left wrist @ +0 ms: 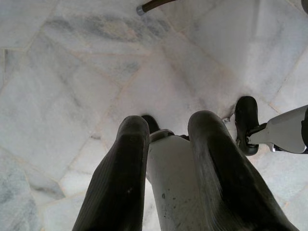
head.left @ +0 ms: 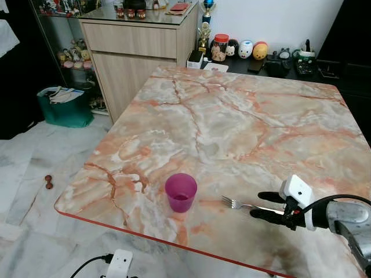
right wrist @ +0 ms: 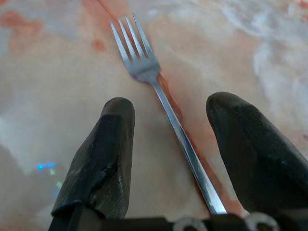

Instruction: Setting the table

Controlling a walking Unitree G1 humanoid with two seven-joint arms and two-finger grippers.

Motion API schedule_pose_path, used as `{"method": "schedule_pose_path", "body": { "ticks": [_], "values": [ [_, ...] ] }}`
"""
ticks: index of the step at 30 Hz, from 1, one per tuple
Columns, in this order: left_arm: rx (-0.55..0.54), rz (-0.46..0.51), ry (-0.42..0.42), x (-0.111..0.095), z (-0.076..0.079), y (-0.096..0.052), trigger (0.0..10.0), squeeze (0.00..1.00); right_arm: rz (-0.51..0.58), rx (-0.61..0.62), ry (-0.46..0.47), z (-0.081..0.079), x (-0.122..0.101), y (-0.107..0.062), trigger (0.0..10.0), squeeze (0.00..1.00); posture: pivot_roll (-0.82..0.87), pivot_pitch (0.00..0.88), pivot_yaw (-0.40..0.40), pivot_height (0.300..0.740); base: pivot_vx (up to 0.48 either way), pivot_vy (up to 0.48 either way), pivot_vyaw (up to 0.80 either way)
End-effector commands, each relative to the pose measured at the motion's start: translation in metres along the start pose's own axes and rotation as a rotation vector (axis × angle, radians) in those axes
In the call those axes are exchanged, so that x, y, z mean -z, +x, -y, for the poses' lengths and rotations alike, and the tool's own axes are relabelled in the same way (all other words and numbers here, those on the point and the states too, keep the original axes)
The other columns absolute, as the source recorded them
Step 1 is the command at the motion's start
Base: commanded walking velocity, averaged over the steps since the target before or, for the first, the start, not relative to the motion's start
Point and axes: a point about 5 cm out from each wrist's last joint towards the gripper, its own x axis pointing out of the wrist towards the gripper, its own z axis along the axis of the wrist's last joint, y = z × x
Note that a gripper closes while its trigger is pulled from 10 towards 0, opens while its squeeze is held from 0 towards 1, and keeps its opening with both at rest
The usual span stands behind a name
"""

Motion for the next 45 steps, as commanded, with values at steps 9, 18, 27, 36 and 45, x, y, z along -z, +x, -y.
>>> {"method": "schedule_pose_path", "body": {
  "ticks": [9,18,27,36,45],
  "values": [
    [-0.006,-0.014,-0.018,0.002,0.0,0.0,10.0,0.0,-0.014,0.024,-0.034,0.006,-0.001,0.007,10.0,0.0,0.03,0.0,0.0,0.74,0.0,0.0,0.0],
    [-0.006,-0.013,-0.02,0.002,0.001,0.0,10.0,0.0,-0.005,0.012,-0.039,0.004,0.0,0.012,10.0,0.0,0.03,0.0,-0.002,0.74,0.0,0.0,0.0],
    [-0.005,-0.015,-0.019,0.002,0.002,0.0,10.0,0.0,-0.004,0.007,-0.037,0.002,0.003,0.018,10.0,0.0,0.03,0.0,-0.005,0.74,0.0,0.0,0.0],
    [-0.004,-0.015,-0.02,0.003,0.002,0.0,10.0,0.0,-0.021,0.002,-0.029,0.001,0.01,0.022,10.0,0.0,0.04,0.0,-0.006,0.74,0.0,0.0,0.0],
    [-0.004,-0.016,-0.02,0.003,0.002,0.0,10.0,0.0,-0.03,-0.018,-0.014,-0.002,0.014,0.025,0.0,0.0,0.04,0.0,-0.005,0.74,0.0,0.0,0.0]
  ]
}}
